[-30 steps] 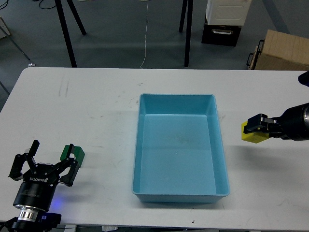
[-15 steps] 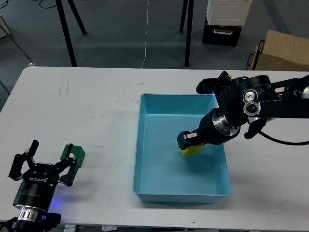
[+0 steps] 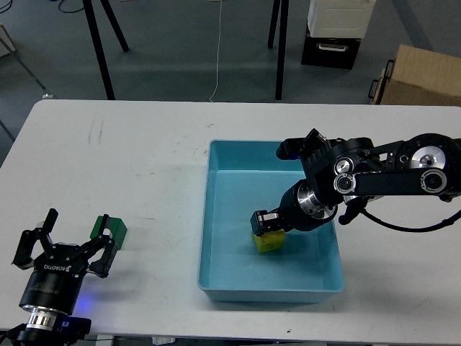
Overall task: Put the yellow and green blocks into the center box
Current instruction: 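Carry the yellow cube into the blue bin and release it, then withdraw the right gripper away from the bin, then raise the left gripper and swing it above the green cube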
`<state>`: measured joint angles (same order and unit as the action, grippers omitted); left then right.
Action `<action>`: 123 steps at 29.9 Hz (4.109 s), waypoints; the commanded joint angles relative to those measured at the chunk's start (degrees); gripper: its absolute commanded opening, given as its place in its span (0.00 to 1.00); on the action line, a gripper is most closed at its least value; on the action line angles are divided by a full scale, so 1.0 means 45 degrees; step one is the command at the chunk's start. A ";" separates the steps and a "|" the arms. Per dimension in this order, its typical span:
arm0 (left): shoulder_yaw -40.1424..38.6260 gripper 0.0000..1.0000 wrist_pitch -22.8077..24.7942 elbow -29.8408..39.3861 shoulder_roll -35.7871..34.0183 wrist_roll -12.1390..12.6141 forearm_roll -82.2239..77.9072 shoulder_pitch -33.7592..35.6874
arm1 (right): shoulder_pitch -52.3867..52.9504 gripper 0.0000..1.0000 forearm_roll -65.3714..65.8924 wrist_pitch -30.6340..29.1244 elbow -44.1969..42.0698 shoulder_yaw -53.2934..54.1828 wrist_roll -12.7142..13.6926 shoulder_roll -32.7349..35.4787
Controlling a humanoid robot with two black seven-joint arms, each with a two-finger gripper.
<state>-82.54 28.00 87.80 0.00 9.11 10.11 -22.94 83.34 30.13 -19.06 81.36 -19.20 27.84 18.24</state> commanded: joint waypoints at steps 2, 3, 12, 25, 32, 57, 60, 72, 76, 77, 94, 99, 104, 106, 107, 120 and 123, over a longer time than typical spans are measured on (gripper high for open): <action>0.0001 1.00 0.0000 0.0001 0.0000 0.0007 0.0000 -0.0001 | 0.0034 1.00 -0.1221 0.0660 -0.0073 0.1001 0.0025 0.0533; 0.0001 1.00 0.0000 0.0001 0.0000 0.0007 0.0000 0.0000 | 0.0073 1.00 -0.1671 0.0758 -0.0209 0.1333 0.0036 0.0748; 0.0001 1.00 0.0000 0.0001 0.0000 0.0027 0.0000 0.0019 | 0.0035 1.00 -0.5833 0.0818 -0.2589 0.5550 -0.0053 0.2838; 0.0001 1.00 0.0000 0.0001 0.0000 0.0046 0.0000 0.0078 | -0.7576 1.00 -1.0458 -0.0234 -0.5114 1.6623 -0.2687 0.3308; -0.0018 1.00 0.0000 0.0021 0.0000 0.0046 0.0000 0.0117 | -1.3567 1.00 -1.3646 -0.1642 -0.2949 2.0546 -0.3821 0.4598; -0.0311 1.00 0.0000 0.0196 0.0000 -0.0168 0.0156 0.0117 | -2.5161 1.00 -1.3648 -0.1986 0.2271 2.5672 -0.4155 -0.0794; -0.0700 1.00 0.0000 0.0196 0.0000 -0.0597 0.0137 0.0331 | -2.5239 1.00 -1.3648 -0.1986 0.2271 2.5750 -0.4155 -0.0053; -0.2713 1.00 0.0000 -0.0606 -0.2143 -0.1711 0.0313 0.3298 | -2.5337 1.00 -1.3668 -0.1986 0.2251 2.6473 -0.4155 0.0283; -0.2538 1.00 0.0000 -0.0156 -0.4174 -0.1672 0.0080 0.4295 | -2.5259 1.00 -1.3648 -0.1986 0.2251 2.6453 -0.4155 -0.0031; -0.2499 1.00 0.0000 0.0000 -0.4760 -0.1672 -0.0115 0.4355 | -2.5258 1.00 -1.3648 -0.1986 0.2251 2.6453 -0.4155 -0.0031; 0.8835 1.00 0.0000 0.0471 -1.2539 -0.1477 -0.5154 1.3075 | -2.5044 1.00 -1.3668 -0.1986 0.2251 2.6414 -0.4155 -0.0089; 1.4601 1.00 0.0000 0.0392 -1.2578 -0.1457 -0.6442 1.7882 | -2.5044 1.00 -1.3668 -0.1986 0.2231 2.6414 -0.4155 -0.0285; 1.8957 1.00 0.0000 0.0470 -1.2442 -0.1030 -0.7751 2.1575 | -2.5044 1.00 -1.3668 -0.1986 0.2231 2.6395 -0.4135 -0.0401; 2.0462 1.00 0.0000 0.0470 -1.2383 -0.0658 -0.8317 2.2786 | -2.5044 1.00 -1.3668 -0.1986 0.2231 2.6395 -0.4155 -0.0460; 2.1127 1.00 0.0000 0.0509 -1.2325 -0.0599 -0.8649 2.3315 | -2.5044 1.00 -1.3668 -0.1986 0.2231 2.6375 -0.4155 -0.0480; 2.6680 1.00 0.0000 0.0490 -1.0196 -0.0696 -1.2832 2.5840 | -2.5083 1.00 -1.3648 -0.1986 0.2154 2.6375 -0.4155 -0.0578; 2.6681 1.00 0.0000 0.0082 -0.9943 -0.0735 -1.2890 2.5314 | -2.5102 1.00 -1.3648 -0.1986 0.2153 2.6356 -0.4135 -0.0597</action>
<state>37.15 28.00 89.90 -45.91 6.00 -47.50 93.11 -29.57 -31.29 -28.00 91.11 99.46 9.19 15.65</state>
